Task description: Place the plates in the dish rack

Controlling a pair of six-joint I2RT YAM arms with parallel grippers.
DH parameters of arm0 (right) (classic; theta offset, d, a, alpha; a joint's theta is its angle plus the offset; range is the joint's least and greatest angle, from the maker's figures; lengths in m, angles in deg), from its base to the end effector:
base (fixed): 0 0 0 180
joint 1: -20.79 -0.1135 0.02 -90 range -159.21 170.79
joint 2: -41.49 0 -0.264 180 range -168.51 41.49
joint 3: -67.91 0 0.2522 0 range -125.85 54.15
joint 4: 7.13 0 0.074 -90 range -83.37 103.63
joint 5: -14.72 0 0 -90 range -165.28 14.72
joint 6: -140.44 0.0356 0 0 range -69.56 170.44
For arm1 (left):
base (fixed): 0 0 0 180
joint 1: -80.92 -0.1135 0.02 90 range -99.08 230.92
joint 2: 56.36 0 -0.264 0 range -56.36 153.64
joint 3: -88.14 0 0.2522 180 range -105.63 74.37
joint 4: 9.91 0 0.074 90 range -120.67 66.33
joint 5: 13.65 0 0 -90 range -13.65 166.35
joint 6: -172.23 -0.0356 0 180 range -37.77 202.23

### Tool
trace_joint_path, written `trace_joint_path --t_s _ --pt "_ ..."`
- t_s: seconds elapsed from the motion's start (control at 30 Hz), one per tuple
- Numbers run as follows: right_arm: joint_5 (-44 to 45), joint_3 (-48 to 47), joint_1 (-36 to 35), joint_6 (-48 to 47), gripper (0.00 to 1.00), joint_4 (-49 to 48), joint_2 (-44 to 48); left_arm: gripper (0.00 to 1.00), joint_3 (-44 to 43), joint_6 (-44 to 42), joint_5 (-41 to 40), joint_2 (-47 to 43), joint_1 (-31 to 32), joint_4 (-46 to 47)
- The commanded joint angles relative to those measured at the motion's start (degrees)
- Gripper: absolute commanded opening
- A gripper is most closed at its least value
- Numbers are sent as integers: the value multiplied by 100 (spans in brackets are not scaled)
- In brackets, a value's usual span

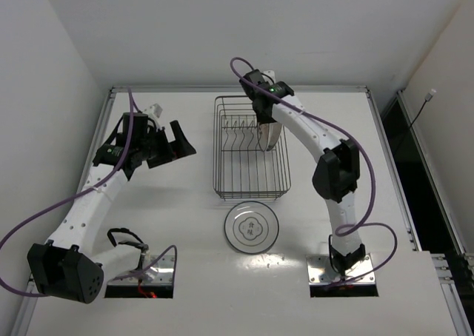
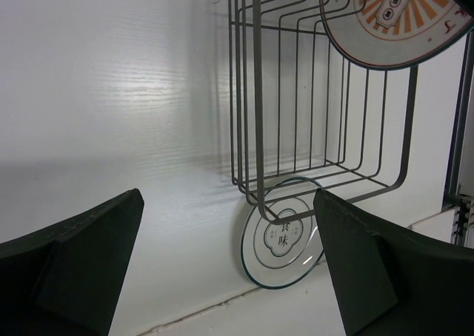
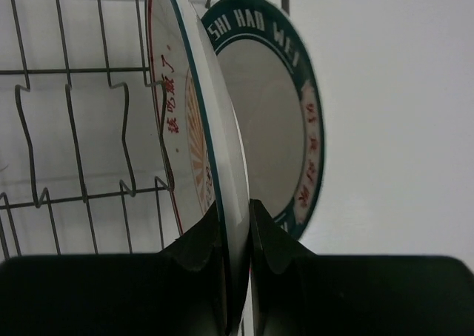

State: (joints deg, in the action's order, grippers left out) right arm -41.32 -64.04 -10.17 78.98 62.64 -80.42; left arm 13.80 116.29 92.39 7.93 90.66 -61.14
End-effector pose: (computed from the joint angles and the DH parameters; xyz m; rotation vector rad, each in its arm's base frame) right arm 0.4048 0.2196 0.2922 0.1465 2.3874 -0.3120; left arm 0.2302 -0.0495 0.3241 -0.3490 2.3346 -0.7067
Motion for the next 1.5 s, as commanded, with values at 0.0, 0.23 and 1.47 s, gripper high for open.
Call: trace_joint_path --t_s 0.0,0.23,1.47 --pt "287 -388 -59 29 4 385 -184 99 -24 -93 -21 -163 28 -137" --pt "-64 121 2 -23 39 332 509 99 247 -146 293 -215 28 -59" --pt "-3176 4559 196 328 79 33 7058 99 4625 2666 1411 -542 2726 4282"
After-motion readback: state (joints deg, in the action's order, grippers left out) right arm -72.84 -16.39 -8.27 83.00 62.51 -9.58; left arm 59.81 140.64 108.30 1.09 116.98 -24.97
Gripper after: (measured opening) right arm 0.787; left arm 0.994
